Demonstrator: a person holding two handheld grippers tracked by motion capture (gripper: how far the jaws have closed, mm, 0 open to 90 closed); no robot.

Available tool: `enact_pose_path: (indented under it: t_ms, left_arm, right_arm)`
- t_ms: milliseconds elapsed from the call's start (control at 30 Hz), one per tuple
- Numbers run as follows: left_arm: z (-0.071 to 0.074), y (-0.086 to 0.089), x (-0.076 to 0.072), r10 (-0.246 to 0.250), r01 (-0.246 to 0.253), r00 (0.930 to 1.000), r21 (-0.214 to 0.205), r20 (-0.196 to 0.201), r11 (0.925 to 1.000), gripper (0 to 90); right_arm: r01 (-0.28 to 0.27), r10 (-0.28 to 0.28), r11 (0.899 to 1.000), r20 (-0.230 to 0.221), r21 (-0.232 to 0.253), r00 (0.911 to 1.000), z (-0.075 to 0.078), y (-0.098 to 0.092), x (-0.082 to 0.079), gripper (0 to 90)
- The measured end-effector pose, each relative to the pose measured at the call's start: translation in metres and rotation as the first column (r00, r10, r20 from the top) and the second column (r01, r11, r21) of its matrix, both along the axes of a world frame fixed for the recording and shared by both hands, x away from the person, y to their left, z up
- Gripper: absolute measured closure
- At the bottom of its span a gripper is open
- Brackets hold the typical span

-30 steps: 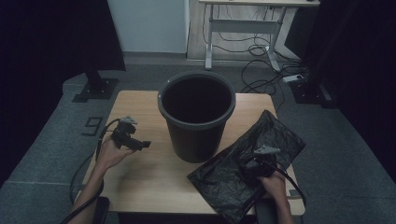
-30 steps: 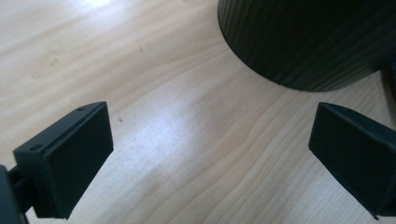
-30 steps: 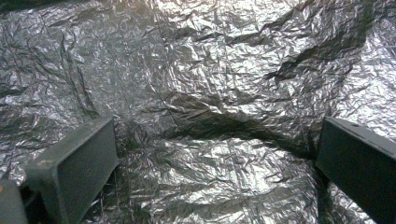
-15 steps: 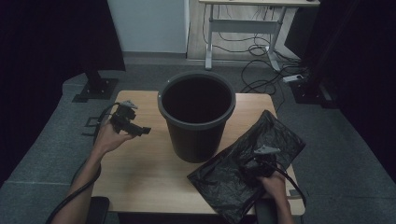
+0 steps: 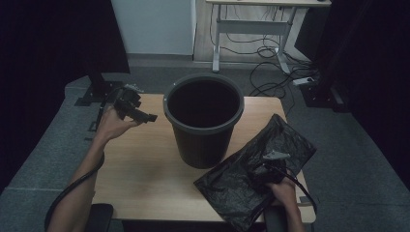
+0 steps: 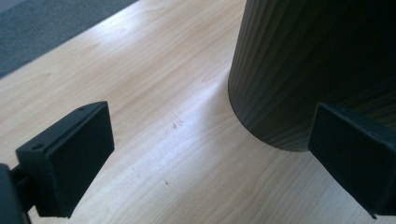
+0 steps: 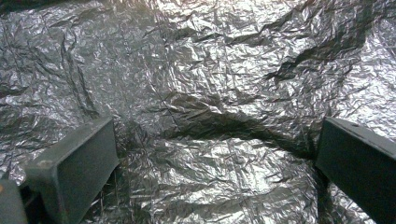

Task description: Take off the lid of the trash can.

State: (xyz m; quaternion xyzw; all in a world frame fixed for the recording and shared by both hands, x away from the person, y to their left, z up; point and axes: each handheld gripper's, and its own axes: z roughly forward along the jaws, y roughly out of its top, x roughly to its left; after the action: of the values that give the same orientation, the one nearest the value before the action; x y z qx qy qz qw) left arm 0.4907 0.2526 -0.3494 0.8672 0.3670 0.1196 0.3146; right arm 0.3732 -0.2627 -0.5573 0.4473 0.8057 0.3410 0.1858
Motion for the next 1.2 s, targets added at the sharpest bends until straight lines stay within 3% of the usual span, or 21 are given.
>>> enact_pose_path:
  t_ms: [333,667,933,1200]
  left_arm:
    - [0.035,-0.006,0.012,-0.003,0.002,0.9998,0.034,0.020,0.9994,0.4]
    - [0.075,-0.014,0.025,0.008,-0.009,0.9995,0.014,0.030,0.9999,0.0]
    - [0.092,-0.034,0.036,-0.008,0.008,0.9995,0.011,0.030,0.9999,1.9]
    - [0.096,-0.055,0.046,-0.019,0.018,0.9996,0.016,0.020,0.9997,9.4]
  right_arm:
    - [0.000,0.000,1.000,0.000,0.001,1.0000,0.000,0.000,0.000,0.0]
    - [0.001,-0.001,1.000,0.001,0.002,1.0000,0.000,0.000,0.000,0.0]
    - [0.000,0.000,1.000,0.001,0.002,1.0000,0.000,0.000,0.000,0.0]
    - [-0.001,0.001,1.000,0.001,0.002,1.0000,0.000,0.000,0.000,0.0]
